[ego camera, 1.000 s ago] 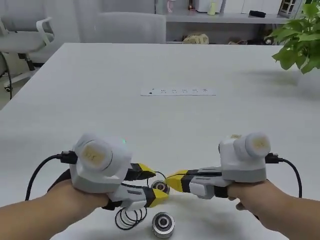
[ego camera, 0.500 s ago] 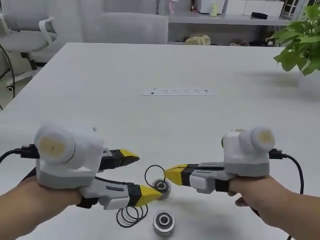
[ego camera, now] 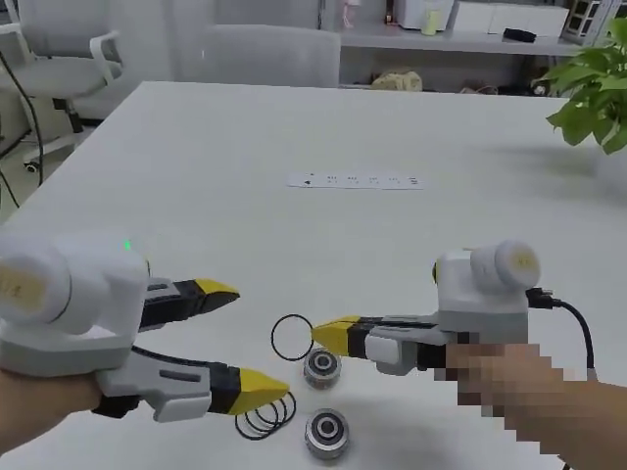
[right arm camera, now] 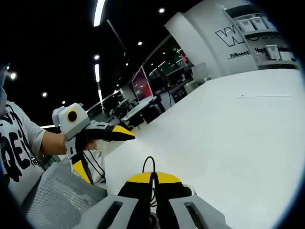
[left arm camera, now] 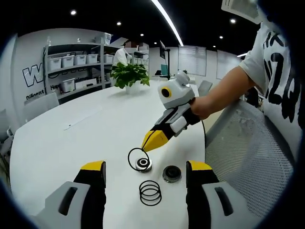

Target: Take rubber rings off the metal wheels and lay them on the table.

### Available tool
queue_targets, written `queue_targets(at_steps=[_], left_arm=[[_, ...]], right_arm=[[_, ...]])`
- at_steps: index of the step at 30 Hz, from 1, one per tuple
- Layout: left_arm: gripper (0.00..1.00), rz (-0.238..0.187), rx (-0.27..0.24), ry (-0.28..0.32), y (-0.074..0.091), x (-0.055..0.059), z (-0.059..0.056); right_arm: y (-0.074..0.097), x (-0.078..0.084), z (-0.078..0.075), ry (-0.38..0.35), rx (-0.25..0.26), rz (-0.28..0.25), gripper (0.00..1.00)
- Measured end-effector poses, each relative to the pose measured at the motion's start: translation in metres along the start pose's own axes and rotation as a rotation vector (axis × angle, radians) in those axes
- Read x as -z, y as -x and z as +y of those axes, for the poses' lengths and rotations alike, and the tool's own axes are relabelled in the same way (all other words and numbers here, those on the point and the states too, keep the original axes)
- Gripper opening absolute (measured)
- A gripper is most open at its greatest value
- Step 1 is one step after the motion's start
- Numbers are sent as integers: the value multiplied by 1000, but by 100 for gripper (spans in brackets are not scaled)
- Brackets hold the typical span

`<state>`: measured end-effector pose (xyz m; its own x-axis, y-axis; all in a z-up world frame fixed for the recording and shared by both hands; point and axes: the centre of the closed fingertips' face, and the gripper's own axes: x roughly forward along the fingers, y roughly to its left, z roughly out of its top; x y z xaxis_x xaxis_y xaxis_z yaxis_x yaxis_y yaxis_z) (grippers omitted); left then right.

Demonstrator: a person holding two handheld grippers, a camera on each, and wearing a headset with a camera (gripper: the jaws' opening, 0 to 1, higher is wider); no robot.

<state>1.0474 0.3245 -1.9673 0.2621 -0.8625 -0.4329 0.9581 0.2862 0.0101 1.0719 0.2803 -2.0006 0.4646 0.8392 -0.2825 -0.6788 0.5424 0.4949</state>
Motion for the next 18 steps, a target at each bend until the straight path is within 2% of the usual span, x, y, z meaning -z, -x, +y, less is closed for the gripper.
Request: queue_targets(at_steps=[6,18], left_arm=[[69,1,-11,15,10,8,0],[71,15,-68,52,31,26,5]], right_arm=[[-7,7,8,-17,-16,28,0],[-26,21,25,-21,-60,88,0]])
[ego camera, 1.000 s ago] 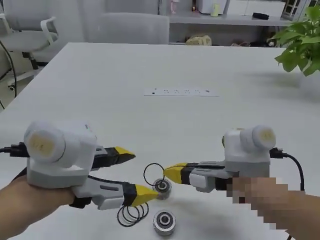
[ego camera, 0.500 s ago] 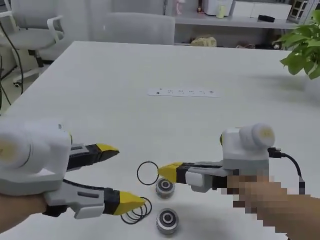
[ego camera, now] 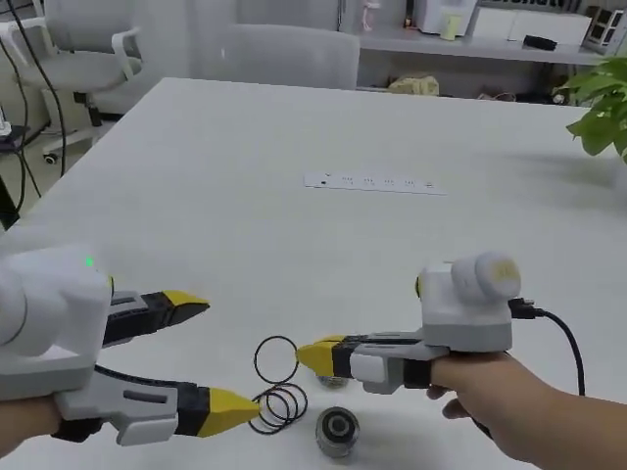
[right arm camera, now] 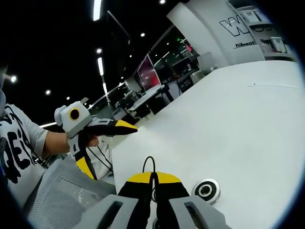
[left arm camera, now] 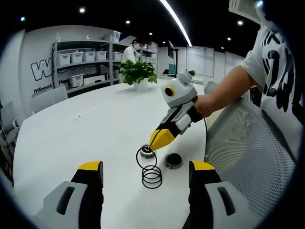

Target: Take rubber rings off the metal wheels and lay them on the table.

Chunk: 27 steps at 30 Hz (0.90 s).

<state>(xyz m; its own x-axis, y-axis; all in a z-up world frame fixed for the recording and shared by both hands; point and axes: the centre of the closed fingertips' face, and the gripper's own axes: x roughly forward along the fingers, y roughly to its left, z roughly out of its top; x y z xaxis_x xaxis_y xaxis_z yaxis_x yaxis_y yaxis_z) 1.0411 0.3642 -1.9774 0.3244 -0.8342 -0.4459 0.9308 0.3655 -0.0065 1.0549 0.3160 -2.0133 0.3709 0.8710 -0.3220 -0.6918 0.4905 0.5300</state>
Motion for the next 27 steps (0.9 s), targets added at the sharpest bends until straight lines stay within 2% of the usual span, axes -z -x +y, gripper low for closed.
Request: queue_targets(at_steps=[13,24,27], left_arm=[[72,12,-32,32,14,15,2],[72,24,-32,49,15,22,0],[72,32,-30,49,15,25,-1]], right_arm=[[-19,22,9,1,-23,78,0],[-27,43,6,-1,4,133,0],[-28,48,3,13,26,154,0]])
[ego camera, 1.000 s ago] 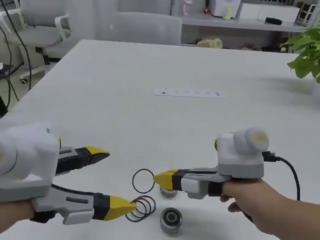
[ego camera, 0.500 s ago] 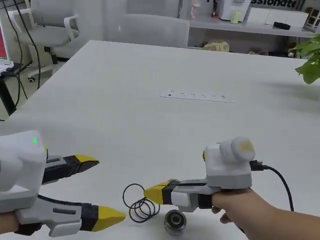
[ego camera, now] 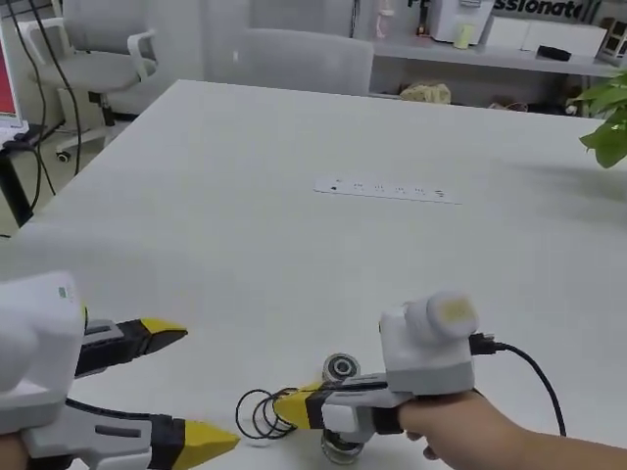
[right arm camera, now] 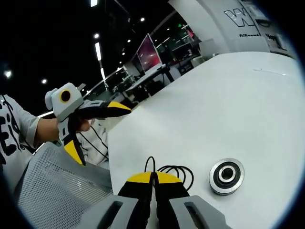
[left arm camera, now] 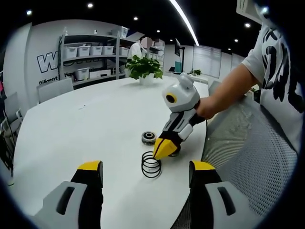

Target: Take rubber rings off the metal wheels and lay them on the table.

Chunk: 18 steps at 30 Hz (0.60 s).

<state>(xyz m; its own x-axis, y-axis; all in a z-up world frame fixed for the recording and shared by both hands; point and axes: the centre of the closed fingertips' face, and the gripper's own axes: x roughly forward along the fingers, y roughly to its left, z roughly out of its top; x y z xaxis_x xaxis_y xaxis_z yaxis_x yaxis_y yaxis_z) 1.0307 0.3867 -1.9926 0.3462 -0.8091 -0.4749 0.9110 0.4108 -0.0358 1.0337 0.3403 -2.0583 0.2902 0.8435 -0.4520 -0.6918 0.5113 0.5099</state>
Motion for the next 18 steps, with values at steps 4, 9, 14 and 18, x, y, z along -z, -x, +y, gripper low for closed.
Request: queue_targets(at_steps=[4,9,14,18], left_arm=[[71,0,6,19,0,1,-2],[71,4,6,18,0,3,-3],[71,11,12,20,0,6,-6],[71,13,13,20,0,6,-6]], right_arm=[[-1,4,-3,22,22,17,0],[-1,6,-5,62,40,28,2],[-1,9,-5,111,49,53,6],[0,10,-6,160,60,66,10]])
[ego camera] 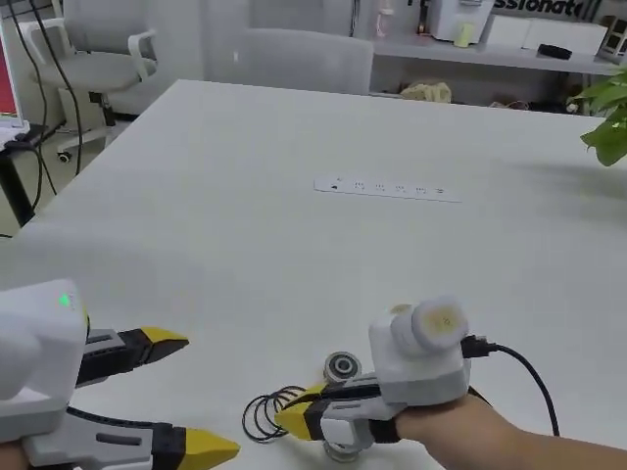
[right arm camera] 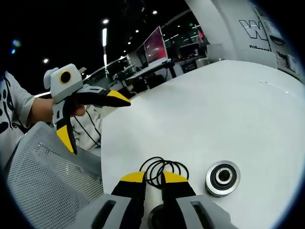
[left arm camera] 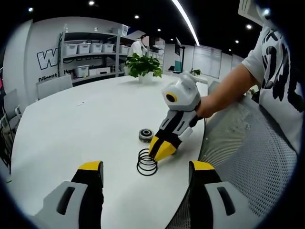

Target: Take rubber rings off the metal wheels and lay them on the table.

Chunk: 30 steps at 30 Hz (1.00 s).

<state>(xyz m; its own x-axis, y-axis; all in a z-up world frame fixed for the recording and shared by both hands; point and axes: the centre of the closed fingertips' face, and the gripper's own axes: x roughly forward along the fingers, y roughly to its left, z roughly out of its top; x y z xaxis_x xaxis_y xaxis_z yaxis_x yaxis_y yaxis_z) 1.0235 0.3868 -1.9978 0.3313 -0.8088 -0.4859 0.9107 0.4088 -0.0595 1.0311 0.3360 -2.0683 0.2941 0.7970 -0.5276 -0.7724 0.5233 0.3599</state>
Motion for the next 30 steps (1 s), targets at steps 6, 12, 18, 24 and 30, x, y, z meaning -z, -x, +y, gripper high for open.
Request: queue_targets(at_steps=[6,12,18,24,30], left_arm=[[71,4,1,-4,1,-1,0],[71,-3,2,-12,1,-7,-1],[71,-13,3,-20,1,-14,-3],[71,-22,4,-26,0,-20,-5],[71,-30,2,-30,0,-26,-4]], right_arm=[[5,-7,2,14,-5,-15,14],[14,-18,0,27,4,-52,18],[31,-32,-6,57,39,-109,25],[46,-41,-12,90,67,-139,31],[59,-45,-14,161,99,-146,39]])
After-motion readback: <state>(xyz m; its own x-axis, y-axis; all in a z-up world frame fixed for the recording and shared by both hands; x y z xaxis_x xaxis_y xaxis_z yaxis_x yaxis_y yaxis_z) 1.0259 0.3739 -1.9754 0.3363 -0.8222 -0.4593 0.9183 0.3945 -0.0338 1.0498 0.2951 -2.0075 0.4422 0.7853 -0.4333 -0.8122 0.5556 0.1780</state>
